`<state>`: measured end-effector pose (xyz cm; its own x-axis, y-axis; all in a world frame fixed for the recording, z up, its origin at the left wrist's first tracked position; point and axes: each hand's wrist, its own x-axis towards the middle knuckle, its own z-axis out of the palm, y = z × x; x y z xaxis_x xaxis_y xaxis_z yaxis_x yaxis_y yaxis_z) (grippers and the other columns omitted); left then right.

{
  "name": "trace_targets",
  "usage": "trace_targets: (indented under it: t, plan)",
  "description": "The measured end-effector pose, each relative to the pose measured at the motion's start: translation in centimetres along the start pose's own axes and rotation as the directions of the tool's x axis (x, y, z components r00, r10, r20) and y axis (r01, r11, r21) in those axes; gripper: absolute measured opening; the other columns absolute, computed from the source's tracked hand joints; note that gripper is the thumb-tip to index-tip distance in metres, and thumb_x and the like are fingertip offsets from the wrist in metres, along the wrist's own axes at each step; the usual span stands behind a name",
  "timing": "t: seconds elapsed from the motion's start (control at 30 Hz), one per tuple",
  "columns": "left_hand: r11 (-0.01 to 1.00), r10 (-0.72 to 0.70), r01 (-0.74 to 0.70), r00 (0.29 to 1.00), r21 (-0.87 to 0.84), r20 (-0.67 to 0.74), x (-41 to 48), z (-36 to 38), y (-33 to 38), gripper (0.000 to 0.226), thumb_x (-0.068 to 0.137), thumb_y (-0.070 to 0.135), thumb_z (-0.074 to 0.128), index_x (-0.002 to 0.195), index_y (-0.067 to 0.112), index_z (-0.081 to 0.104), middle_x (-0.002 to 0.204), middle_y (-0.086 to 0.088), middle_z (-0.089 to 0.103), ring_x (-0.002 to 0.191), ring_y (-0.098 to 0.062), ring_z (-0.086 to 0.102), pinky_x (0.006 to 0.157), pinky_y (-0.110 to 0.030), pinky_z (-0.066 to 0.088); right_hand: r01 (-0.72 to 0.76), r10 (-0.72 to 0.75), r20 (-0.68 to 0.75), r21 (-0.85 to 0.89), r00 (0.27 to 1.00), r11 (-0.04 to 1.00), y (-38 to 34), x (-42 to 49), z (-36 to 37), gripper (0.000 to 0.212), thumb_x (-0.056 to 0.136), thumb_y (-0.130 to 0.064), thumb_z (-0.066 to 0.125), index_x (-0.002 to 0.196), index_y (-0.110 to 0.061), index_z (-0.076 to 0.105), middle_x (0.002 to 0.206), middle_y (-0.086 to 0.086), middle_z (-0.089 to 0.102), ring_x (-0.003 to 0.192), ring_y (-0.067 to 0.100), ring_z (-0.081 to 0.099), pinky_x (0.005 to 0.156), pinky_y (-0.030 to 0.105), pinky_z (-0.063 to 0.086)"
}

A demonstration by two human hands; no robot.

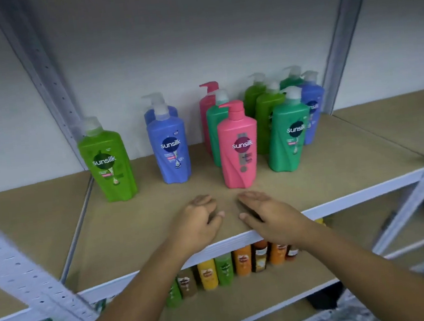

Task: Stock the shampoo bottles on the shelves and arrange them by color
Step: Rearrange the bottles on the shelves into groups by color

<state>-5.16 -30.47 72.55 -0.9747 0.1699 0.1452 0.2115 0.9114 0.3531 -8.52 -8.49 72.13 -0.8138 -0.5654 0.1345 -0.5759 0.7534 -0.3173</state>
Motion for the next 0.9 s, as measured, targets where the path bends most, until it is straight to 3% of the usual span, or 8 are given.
trace_targets:
  t: [0.2,0.47,0.6,0.73,0.8,0.9]
  plan:
    - [0.979,0.199,-0.198,0.980,-0.054,0.014,2.9,2.7,5.3,0.049,0.102,0.039,0.050,0.145,0.015,0.052,0.159,0.000,0.038,0.148,-0.013,0.030,0.112,-0.014,0.017,-0.140,0.138,-0.040,-0.031,0.990,0.990,4.9,-4.1,-2.0,0.056,0.105,-0.040,0.042,0.154,-0.013,0.037,0.162,0.004,0.032,0.150,0.017,0.025,0.124,0.027,0.010]
    - [0.956,0.290,-0.286,0.953,-0.062,0.089,7.6,5.4,11.7,0.050,0.103,0.040,0.050,0.147,0.017,0.050,0.158,0.000,0.040,0.148,-0.014,0.029,0.116,-0.019,0.015,-0.275,0.268,-0.116,-0.055,0.956,0.960,11.9,-6.2,-4.9,0.049,0.105,-0.034,0.043,0.147,-0.009,0.047,0.156,0.007,0.042,0.146,0.022,0.031,0.122,0.038,0.017]
    - [0.965,0.260,-0.255,0.961,-0.061,0.096,10.4,6.6,13.7,0.055,0.101,0.047,0.049,0.149,0.019,0.047,0.160,0.001,0.036,0.150,-0.013,0.025,0.120,-0.024,0.017,-0.314,0.305,-0.112,-0.072,0.946,0.947,16.2,-4.9,-6.1,0.051,0.103,-0.038,0.045,0.146,-0.012,0.046,0.156,0.007,0.041,0.147,0.023,0.031,0.120,0.040,0.018]
    - [0.983,0.180,-0.181,0.982,0.004,0.059,11.2,7.3,14.3,0.062,0.100,0.056,0.043,0.151,0.019,0.044,0.162,0.003,0.031,0.151,-0.012,0.022,0.116,-0.018,0.004,-0.336,0.332,-0.085,-0.041,0.939,0.941,20.3,-2.5,-7.5,0.054,0.101,-0.041,0.049,0.144,-0.009,0.047,0.154,0.011,0.044,0.142,0.027,0.038,0.118,0.038,0.023]
    - [0.993,0.106,-0.108,0.993,0.039,0.052,10.9,7.6,14.3,0.076,0.095,0.066,0.031,0.154,0.019,0.039,0.163,0.003,0.030,0.151,-0.012,0.021,0.120,-0.023,0.004,-0.360,0.362,-0.066,0.042,0.930,0.932,21.7,-1.2,-8.3,0.060,0.100,-0.044,0.051,0.148,-0.009,0.041,0.153,0.012,0.044,0.140,0.029,0.041,0.117,0.036,0.028]
    - [1.000,-0.001,0.001,1.000,0.021,0.025,10.9,7.6,14.3,0.087,0.089,0.072,0.026,0.154,0.016,0.038,0.163,-0.002,0.031,0.152,-0.014,0.021,0.122,-0.025,0.006,-0.435,0.483,-0.078,0.329,0.872,0.838,22.8,0.8,-9.5,0.073,0.097,-0.045,0.059,0.153,-0.010,0.029,0.151,0.014,0.046,0.137,0.032,0.045,0.111,0.036,0.036]
